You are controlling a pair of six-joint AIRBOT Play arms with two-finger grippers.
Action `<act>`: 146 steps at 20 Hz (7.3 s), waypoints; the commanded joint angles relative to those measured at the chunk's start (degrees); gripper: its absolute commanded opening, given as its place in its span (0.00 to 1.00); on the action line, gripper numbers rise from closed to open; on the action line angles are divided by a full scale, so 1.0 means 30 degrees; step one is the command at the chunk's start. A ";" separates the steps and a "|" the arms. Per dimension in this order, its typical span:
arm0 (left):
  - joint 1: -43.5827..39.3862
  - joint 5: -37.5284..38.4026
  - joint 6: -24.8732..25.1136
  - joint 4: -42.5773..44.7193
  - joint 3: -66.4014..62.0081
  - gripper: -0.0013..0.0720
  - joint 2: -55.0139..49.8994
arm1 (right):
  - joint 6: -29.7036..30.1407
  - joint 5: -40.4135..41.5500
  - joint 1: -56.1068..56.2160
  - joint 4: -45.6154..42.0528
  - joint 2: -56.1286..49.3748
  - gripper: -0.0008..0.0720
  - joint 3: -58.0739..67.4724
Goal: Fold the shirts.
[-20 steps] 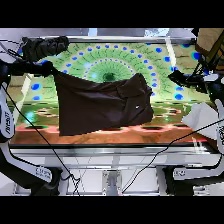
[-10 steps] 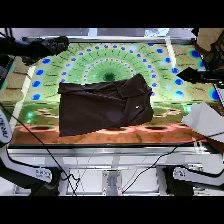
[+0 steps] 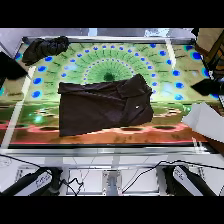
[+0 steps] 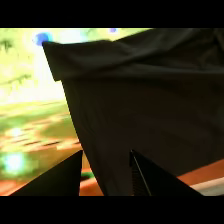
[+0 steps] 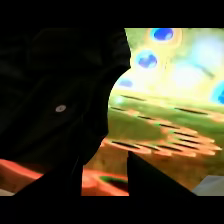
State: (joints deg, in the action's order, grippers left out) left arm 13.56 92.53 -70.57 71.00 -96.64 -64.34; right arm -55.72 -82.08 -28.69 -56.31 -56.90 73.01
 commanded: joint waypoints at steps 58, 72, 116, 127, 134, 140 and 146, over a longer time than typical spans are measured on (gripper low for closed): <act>0.5158 -0.8400 0.1443 -0.5289 1.8746 0.90 -0.4568 | 0.1741 1.0389 0.5268 0.8167 -0.9690 0.04 -1.1154; 0.3075 -0.9661 0.3235 -0.6040 1.8710 0.04 -0.6076 | 0.2324 0.9806 0.5268 0.8867 -0.9690 0.04 -1.1147; -0.0138 -0.5085 0.0175 -0.6717 0.3366 0.03 -0.4226 | -0.2958 0.3606 0.3526 0.1800 -0.6951 0.04 0.1945; -0.0138 -1.0907 0.0175 -0.7125 0.3344 0.54 -1.0615 | -0.2892 1.0994 0.3519 0.4845 -1.2196 0.56 0.2222; -0.0117 -0.6215 0.4051 -1.2968 -0.3359 0.41 -1.0134 | -0.0022 0.6506 0.3147 0.4707 -0.9479 0.54 0.4583; -0.0182 0.1392 0.3657 -0.8721 -0.6776 0.03 -0.6411 | -0.0364 0.2149 0.2863 -0.0517 -0.3708 0.44 0.4670; -0.0168 0.2820 0.2033 -0.5610 -0.2412 0.04 -0.4670 | -0.0933 0.0787 0.1275 -0.2506 -0.1064 0.44 0.0109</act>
State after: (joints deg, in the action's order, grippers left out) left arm 13.06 97.49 -63.07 51.07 -108.81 -80.36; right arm -57.80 -77.14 -22.52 -60.71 -63.72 80.38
